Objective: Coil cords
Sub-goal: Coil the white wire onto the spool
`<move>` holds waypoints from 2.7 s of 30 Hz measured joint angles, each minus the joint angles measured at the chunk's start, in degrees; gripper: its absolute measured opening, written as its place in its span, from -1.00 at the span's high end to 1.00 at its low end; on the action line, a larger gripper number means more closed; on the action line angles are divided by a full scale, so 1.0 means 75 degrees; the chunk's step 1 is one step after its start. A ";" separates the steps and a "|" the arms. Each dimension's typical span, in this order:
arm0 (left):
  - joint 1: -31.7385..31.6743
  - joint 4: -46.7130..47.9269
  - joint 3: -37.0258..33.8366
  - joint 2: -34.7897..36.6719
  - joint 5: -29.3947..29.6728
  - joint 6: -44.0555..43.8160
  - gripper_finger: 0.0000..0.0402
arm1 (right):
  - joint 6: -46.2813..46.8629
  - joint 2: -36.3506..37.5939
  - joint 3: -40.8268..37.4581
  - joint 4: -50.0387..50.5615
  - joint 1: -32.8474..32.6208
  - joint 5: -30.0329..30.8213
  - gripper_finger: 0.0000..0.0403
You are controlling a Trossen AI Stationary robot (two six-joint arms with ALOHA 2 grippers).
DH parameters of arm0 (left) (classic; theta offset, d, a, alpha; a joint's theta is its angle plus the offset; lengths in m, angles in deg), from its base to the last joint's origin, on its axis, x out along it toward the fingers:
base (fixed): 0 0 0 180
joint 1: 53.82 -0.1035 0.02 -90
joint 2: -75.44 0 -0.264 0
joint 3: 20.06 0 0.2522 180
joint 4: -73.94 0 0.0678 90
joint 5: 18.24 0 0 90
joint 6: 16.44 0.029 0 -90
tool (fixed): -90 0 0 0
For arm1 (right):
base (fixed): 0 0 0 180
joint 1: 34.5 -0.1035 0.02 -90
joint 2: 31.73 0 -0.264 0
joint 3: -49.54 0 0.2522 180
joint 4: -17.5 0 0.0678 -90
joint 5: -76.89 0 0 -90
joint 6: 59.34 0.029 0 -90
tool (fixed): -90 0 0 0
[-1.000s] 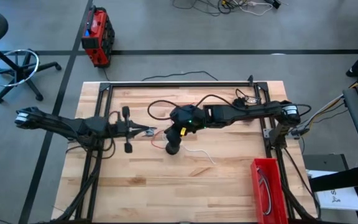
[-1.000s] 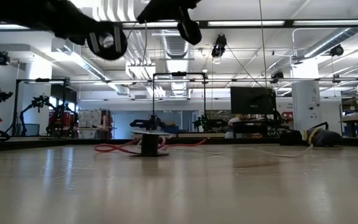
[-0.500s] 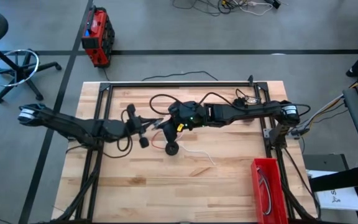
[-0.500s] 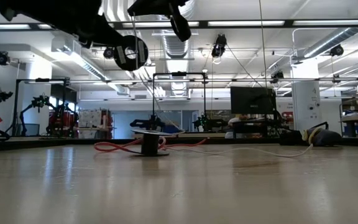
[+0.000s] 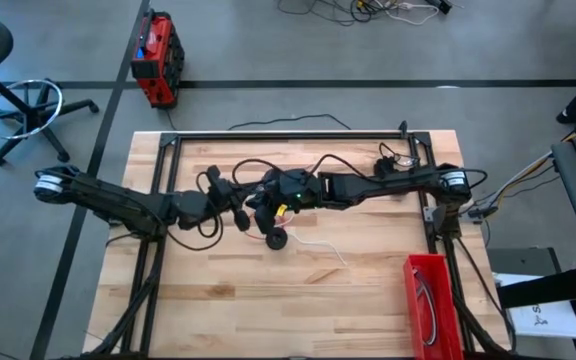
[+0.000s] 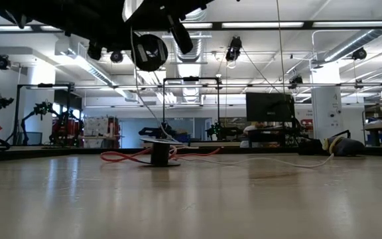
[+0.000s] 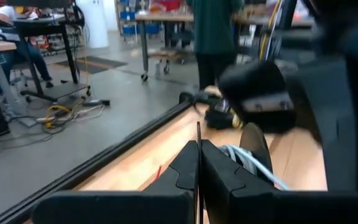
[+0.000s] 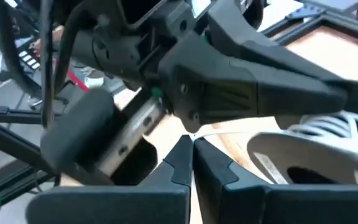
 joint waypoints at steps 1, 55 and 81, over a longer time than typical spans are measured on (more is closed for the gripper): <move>0.0000 -0.0174 -0.0067 0.0070 -0.0003 -0.0025 1.00 | -0.0116 -0.0027 0.0000 0.0005 -0.0044 0.0045 1.00; 0.0023 -0.3474 -0.0893 0.2364 -0.3811 -0.0905 1.00 | -0.2330 -0.1542 -0.0023 -0.1195 -0.0990 0.4416 0.93; 0.0023 0.0168 -0.1256 0.3247 -0.4154 -0.0159 1.00 | 0.0253 0.1495 -0.0018 0.2665 -0.1064 0.2586 1.00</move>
